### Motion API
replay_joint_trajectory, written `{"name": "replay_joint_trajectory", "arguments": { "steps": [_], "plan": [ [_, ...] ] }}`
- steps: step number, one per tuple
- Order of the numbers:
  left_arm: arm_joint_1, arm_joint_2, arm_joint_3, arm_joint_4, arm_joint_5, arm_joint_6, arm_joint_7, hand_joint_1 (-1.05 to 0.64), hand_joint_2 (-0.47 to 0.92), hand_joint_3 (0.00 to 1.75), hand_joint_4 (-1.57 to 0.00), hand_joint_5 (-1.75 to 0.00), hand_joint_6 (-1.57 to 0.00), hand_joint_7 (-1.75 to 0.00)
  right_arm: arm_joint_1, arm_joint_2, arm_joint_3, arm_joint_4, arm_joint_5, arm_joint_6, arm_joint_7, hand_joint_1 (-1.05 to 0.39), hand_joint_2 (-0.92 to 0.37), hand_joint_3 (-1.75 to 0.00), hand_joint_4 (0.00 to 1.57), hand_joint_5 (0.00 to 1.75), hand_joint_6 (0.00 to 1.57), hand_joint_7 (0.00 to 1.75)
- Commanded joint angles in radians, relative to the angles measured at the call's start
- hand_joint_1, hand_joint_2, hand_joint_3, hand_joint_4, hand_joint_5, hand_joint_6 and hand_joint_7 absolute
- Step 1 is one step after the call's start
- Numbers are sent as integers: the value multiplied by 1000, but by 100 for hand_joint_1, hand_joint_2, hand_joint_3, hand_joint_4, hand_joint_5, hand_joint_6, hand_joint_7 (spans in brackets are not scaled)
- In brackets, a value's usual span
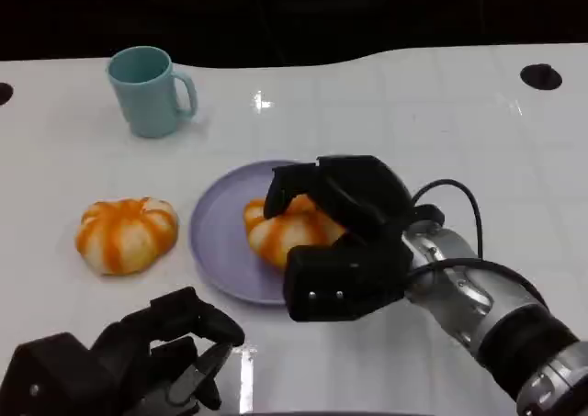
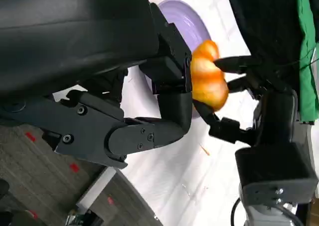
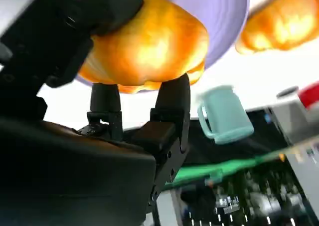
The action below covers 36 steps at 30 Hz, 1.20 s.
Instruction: Grasp the bread from the table and place it into the plate.
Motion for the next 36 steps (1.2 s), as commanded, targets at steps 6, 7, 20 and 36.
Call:
{"name": "replay_joint_trajectory", "arguments": {
  "steps": [6, 7, 20, 36],
  "plan": [
    [16, -1, -3, -14, 10, -6, 10, -40, 92, 49, -64, -175, -61, -137, 28, -74, 43, -135, -16, 83, 166, -56, -92, -18, 3, 29, 30, 0],
    [16, -2, -4, -14, 10, -7, 10, -40, 92, 49, -64, -175, -61, -137, 43, -84, 41, -169, -13, 91, 182, -57, -92, -19, 2, 30, 29, 0],
    [7, -5, -11, -7, 16, -8, 19, -41, 92, 49, -64, -175, -61, -136, 222, -203, -26, -561, 64, 144, 353, -60, -92, -19, 6, 42, 30, 2],
    [-1, -7, -13, -5, 15, 9, 28, -43, 92, 47, -64, -175, -61, -135, 559, -268, -252, -913, 416, 149, 457, -37, -92, -15, 40, 66, 60, 14]
  ]
}}
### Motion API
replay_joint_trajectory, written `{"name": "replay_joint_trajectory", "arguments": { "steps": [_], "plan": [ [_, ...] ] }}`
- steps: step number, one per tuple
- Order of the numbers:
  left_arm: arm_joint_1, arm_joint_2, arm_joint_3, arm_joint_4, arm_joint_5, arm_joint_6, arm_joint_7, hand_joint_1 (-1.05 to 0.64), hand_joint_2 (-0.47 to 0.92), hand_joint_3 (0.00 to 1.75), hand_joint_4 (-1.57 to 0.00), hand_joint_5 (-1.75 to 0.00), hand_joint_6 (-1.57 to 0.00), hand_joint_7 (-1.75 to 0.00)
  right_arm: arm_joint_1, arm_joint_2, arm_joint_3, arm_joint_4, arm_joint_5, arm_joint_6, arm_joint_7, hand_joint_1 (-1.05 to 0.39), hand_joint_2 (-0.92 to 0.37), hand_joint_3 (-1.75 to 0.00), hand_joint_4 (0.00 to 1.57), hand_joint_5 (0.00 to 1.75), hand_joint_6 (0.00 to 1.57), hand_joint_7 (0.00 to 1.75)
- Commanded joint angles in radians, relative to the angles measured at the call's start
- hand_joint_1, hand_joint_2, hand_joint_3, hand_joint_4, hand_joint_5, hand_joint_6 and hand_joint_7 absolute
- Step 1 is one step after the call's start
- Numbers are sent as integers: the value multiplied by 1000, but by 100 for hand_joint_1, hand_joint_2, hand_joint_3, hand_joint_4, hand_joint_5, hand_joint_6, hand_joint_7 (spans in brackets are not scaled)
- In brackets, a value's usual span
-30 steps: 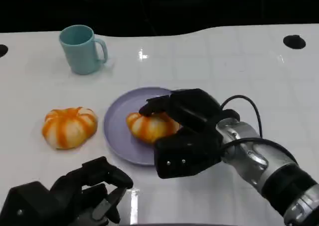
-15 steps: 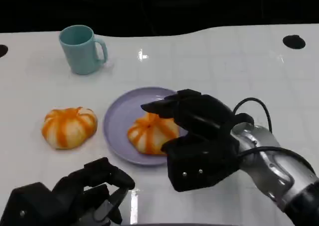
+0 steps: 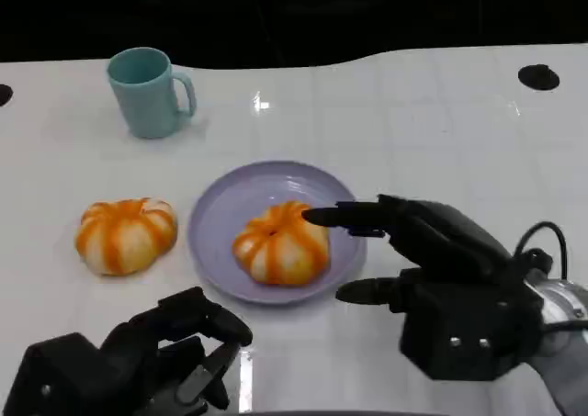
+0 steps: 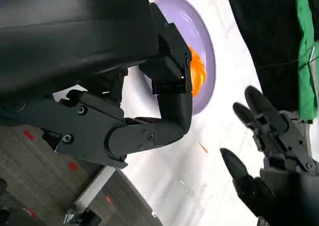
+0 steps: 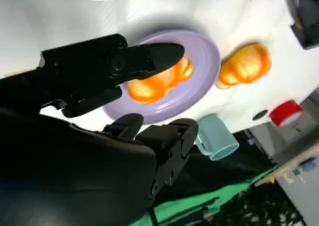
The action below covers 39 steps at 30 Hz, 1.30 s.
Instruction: Grasp the bread from the table and place it into the plate.
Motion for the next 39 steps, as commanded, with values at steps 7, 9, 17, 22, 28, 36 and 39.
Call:
{"name": "replay_joint_trajectory", "arguments": {
  "steps": [7, 9, 17, 22, 28, 36, 39],
  "plan": [
    [-2, 13, 14, 13, 2, -7, 0, -43, 92, 47, -63, -175, -61, -134, 157, -4, -134, -19, 225, -148, -14, -15, -89, -15, 66, 127, 90, 40],
    [-3, 15, 15, 15, 0, -8, -2, -43, 92, 47, -62, -175, -61, -133, 175, -12, -144, -31, 218, -147, -17, -14, -62, -70, 71, 137, 85, 79],
    [-5, 17, 12, 26, 5, -22, -3, -45, 92, 46, -63, -175, -63, -131, 243, -64, -168, -92, 182, -147, -14, -18, -43, -110, 83, 168, 82, 122],
    [-5, 23, 13, 22, 6, -18, -2, -47, 92, 46, -63, -175, -63, -131, 302, -96, -184, -161, 176, -144, -3, -15, -42, -112, 95, 174, 85, 122],
    [-8, 23, 22, 21, -2, -17, -1, -46, 92, 45, -64, -175, -64, -131, 367, -105, -190, -240, 111, -136, -35, -15, -37, -119, 99, 175, 88, 125],
    [-11, 31, 27, 26, -4, -23, -10, -44, 92, 47, -63, -175, -63, -131, 402, -93, -202, -189, 48, -192, -118, -13, -33, -125, 95, 175, 85, 129],
    [-14, 29, 32, 31, -9, -24, -13, -44, 92, 47, -64, -175, -63, -132, 395, -95, -201, -161, 38, -210, -133, -12, -32, -126, 96, 175, 86, 130]
  ]
}}
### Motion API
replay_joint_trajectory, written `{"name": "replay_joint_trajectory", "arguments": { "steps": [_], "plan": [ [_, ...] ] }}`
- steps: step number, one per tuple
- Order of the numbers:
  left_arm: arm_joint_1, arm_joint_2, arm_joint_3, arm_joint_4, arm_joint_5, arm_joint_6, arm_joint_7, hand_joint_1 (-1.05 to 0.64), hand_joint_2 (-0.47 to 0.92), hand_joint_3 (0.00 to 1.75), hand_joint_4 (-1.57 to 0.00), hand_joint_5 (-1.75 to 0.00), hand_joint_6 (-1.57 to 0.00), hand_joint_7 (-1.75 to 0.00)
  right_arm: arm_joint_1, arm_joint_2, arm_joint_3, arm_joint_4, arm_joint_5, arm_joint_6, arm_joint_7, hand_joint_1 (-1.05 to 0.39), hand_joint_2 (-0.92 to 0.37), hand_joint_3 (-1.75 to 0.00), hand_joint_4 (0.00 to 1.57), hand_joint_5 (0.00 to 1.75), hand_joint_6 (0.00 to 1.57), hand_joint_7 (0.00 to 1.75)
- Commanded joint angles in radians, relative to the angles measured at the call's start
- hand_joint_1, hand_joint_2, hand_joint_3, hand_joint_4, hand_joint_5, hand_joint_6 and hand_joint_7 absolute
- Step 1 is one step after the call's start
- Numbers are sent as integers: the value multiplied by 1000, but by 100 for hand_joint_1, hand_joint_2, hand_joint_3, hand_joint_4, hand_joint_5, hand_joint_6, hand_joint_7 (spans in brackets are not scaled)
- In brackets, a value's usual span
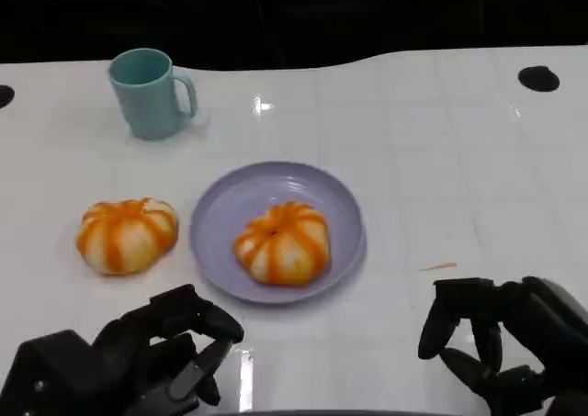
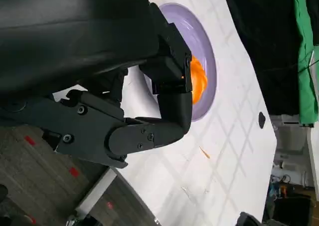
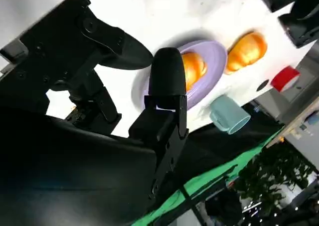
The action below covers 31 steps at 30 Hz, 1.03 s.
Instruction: Grasp the bread from the table and place it into the plate.
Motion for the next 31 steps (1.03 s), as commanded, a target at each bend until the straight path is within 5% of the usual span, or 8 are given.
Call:
{"name": "replay_joint_trajectory", "arguments": {
  "steps": [1, 12, 31],
  "plan": [
    [-6, 11, 14, 12, -8, -7, -10, -43, 92, 47, -64, -175, -63, -132, -9, -9, -9, 44, -14, -34, -27, -12, -32, -125, 96, 175, 86, 130],
    [-12, 14, 15, 48, -4, -38, -10, -40, 92, 48, -64, -175, -62, -133, -27, -23, -12, 116, -47, -76, -46, -12, -40, -111, 99, 175, 83, 153],
    [-24, 22, 27, 85, -9, -71, -25, -41, 92, 46, -65, -175, -62, -134, -39, -9, 13, 113, -101, -55, -49, -10, -37, -112, 98, 175, 83, 152]
  ]
}}
